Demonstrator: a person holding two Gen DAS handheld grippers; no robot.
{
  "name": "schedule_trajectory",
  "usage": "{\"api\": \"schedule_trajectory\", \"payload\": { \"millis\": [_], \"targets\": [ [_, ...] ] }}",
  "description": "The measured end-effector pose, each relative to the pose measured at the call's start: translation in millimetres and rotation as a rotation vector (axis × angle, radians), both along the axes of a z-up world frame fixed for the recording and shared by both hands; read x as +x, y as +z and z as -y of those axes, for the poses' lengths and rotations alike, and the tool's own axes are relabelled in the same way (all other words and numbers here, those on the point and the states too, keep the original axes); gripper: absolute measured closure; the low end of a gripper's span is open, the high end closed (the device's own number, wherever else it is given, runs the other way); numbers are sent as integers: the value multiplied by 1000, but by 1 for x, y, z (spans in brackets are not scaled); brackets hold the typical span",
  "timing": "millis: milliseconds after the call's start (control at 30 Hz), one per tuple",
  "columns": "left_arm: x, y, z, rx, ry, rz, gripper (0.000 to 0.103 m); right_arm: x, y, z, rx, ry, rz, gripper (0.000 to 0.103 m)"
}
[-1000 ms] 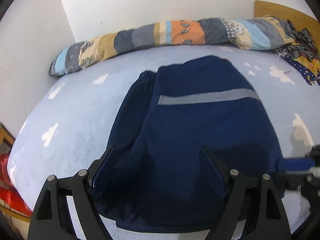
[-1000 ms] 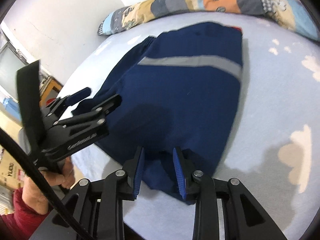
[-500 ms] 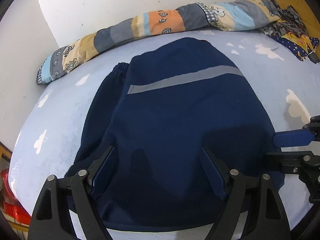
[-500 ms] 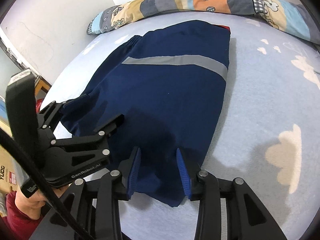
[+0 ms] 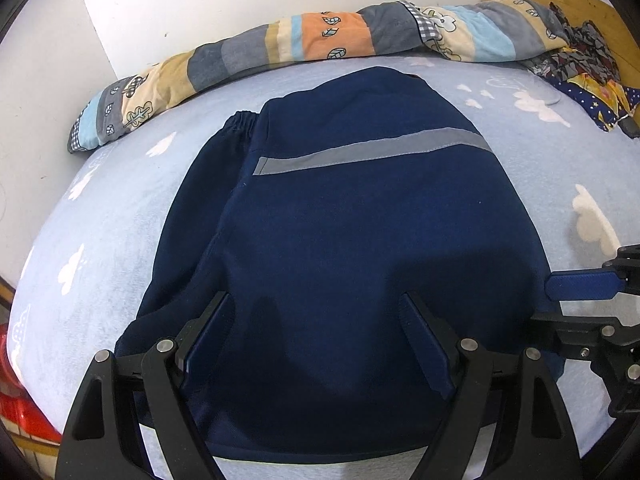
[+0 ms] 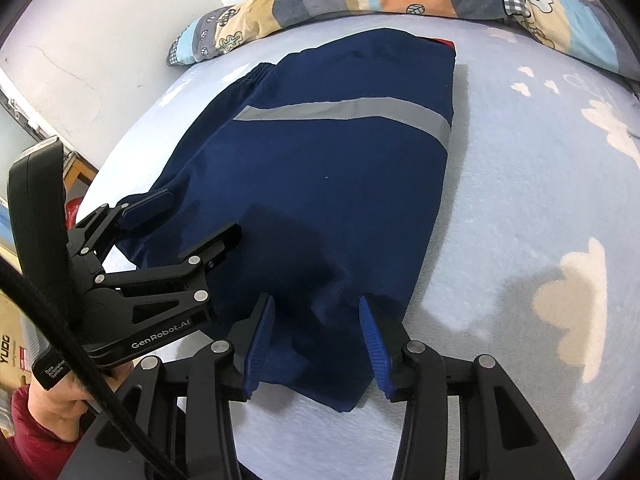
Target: Fold large clothes
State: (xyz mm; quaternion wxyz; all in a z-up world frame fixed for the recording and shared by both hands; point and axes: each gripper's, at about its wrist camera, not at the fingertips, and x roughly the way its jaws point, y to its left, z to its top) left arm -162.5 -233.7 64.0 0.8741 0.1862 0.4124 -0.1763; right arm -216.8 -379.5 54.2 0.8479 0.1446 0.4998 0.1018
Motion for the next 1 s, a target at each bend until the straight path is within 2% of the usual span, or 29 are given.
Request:
{"api": "schedule_trajectory", "payload": {
  "millis": [433, 500, 633, 700, 800, 867, 1000],
  "targets": [
    [1, 1, -2, -6, 5, -3, 20, 0, 0, 0, 9, -2, -1, 52],
    [3, 7, -7, -38, 9, -3, 20, -1, 3, 2, 17, -7, 3, 52],
    [18, 20, -31, -79, 95, 14, 20, -3, 10, 10, 29, -32, 31, 52],
    [32, 19, -48, -97, 164, -9, 20, -3, 13, 14, 17, -46, 41, 52],
    [49, 0, -64, -57, 255, -97, 20, -1, 5, 15, 31, -45, 9, 52],
    [56, -13, -70, -74, 278, -161, 19, 0, -4, 13, 39, -38, -21, 49],
    [56, -8, -75, -114, 291, -173, 19, -1, -2, 10, 17, -20, -14, 43]
  ]
}}
